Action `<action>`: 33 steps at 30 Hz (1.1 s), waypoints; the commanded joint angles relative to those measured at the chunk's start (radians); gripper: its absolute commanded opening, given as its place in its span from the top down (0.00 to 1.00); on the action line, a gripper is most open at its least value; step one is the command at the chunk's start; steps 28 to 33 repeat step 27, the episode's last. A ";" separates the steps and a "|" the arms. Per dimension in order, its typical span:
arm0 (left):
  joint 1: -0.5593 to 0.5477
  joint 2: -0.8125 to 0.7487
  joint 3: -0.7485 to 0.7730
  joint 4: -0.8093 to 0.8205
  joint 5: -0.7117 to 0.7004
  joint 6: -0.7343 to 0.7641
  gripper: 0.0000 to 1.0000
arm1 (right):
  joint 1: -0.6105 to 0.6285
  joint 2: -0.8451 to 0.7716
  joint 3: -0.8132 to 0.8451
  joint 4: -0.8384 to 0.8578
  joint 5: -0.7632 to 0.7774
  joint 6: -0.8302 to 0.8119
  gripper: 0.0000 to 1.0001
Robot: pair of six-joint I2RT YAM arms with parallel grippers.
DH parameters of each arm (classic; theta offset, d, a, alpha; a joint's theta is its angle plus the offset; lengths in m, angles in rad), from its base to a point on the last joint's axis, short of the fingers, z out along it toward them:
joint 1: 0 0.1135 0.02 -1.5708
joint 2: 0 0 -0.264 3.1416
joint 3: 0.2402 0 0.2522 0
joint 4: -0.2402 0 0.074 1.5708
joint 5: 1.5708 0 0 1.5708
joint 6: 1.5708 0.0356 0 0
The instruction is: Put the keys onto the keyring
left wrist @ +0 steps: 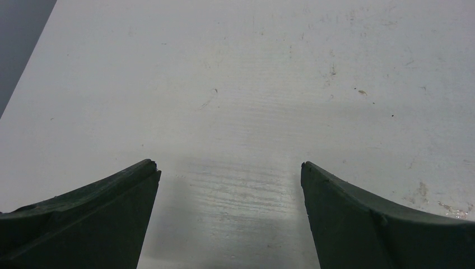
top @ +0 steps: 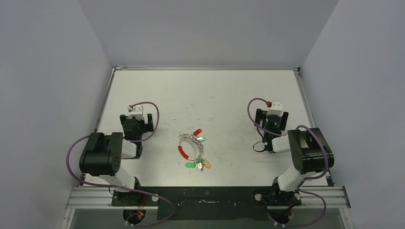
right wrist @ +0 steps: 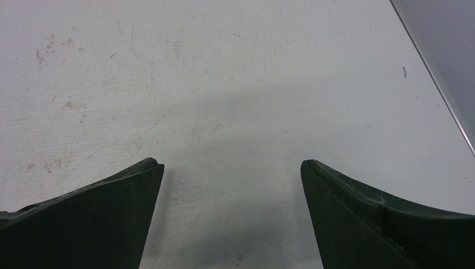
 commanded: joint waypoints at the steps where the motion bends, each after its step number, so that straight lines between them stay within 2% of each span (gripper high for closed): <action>1: 0.005 0.004 0.031 0.026 -0.003 -0.007 0.03 | 0.002 -0.007 0.019 0.039 0.016 0.002 0.00; 22: 0.006 0.006 0.042 0.007 0.021 -0.013 0.03 | 0.002 -0.007 0.019 0.039 0.016 0.002 0.00; 25: 0.041 0.006 0.051 -0.010 0.041 -0.019 0.03 | 0.002 -0.007 0.019 0.040 0.016 0.002 0.00; 33: 0.042 0.004 0.048 -0.006 0.039 -0.020 0.03 | 0.003 -0.007 0.019 0.039 0.016 0.002 0.00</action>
